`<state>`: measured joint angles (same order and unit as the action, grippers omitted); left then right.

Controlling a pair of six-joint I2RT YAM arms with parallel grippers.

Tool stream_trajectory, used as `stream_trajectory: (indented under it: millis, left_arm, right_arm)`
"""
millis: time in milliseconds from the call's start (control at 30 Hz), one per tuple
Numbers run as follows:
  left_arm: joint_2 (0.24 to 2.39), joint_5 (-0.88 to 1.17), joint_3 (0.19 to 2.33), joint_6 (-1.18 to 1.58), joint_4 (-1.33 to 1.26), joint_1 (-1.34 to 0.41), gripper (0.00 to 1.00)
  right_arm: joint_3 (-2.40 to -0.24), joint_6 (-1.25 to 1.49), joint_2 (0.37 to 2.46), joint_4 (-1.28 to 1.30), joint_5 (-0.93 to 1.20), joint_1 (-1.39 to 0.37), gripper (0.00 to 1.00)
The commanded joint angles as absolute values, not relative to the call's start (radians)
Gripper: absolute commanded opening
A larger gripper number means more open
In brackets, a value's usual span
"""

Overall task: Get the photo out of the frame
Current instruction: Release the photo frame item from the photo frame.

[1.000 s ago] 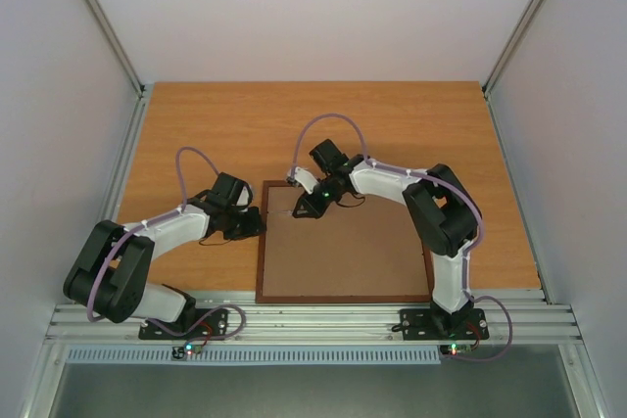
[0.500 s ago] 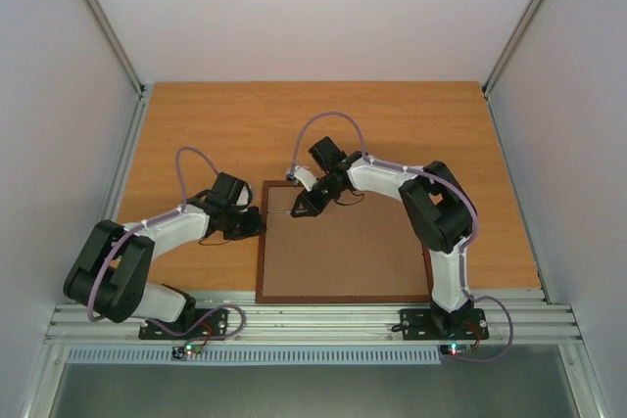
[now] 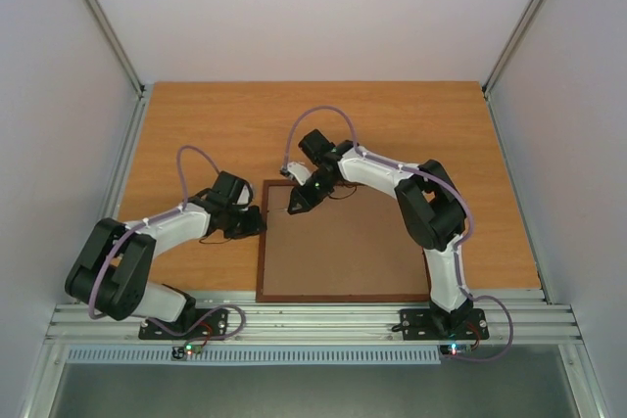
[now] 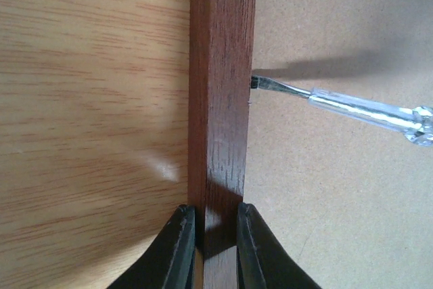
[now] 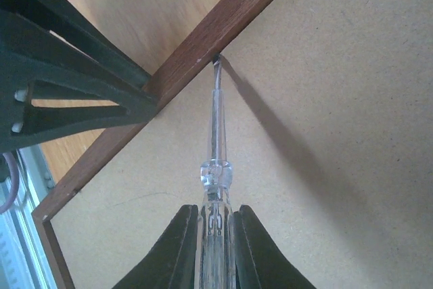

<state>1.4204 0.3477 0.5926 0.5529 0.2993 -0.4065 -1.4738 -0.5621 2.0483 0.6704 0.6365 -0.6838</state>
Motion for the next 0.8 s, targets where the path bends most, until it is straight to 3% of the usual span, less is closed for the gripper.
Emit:
stream_trajectory:
  millis: [0, 767]
  left_arm:
    - [1.471, 0.370, 0.596, 0.526, 0.278, -0.441, 0.06]
    - [1.481, 0.344, 0.579, 0.565, 0.207, -0.532, 0.06]
  right_arm:
    - [-1.612, -0.520, 2.068, 0.651, 0.643, -0.735, 0.01]
    - [-2.165, -0.379, 2.258, 1.020, 0.432, -0.903, 0.01]
